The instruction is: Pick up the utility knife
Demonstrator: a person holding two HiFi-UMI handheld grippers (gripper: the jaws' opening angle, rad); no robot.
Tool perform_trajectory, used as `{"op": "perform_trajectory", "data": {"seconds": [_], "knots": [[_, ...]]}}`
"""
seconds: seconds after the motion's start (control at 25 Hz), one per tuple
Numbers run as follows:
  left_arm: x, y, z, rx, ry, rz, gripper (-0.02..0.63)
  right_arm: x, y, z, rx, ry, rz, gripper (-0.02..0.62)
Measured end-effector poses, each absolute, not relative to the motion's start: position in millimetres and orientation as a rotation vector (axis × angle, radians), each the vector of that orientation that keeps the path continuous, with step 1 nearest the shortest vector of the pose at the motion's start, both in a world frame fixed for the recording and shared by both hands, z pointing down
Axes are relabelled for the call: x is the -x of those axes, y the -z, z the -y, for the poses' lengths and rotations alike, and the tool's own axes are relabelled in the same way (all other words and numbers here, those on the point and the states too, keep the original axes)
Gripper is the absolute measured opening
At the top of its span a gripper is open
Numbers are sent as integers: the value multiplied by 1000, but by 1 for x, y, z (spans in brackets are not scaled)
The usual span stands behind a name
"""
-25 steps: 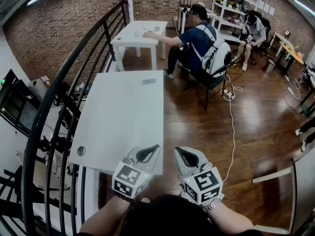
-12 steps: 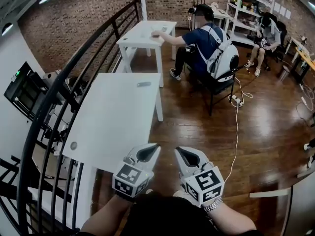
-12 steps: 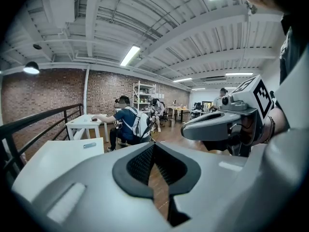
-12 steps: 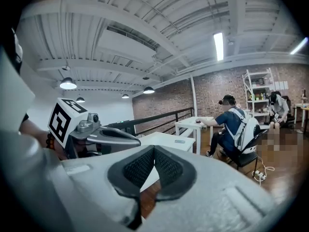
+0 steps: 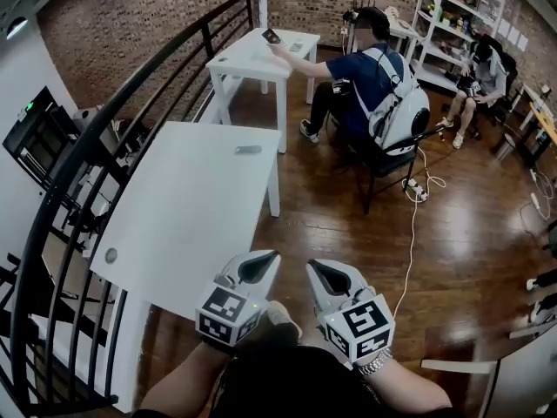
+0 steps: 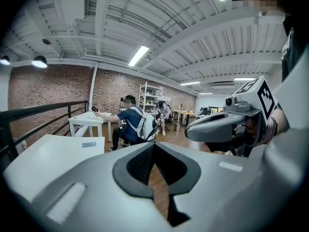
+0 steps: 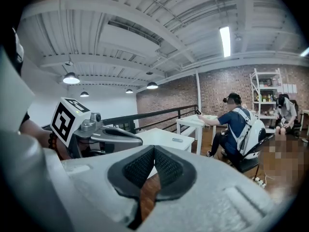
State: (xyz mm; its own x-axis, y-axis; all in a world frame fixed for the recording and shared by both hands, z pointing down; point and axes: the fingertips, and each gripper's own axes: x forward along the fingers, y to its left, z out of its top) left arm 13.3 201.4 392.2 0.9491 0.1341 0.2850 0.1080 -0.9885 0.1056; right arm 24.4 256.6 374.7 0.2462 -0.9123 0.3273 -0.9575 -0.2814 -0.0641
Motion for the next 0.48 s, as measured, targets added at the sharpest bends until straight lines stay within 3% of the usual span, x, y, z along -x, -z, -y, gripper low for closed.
{"op": "perform_trajectory", "data": {"seconds": [0.48], "knots": [[-83,-402,-90,-2940,-409,43,17,-101,-382,-129,-2104,-471,1915,-6]]}}
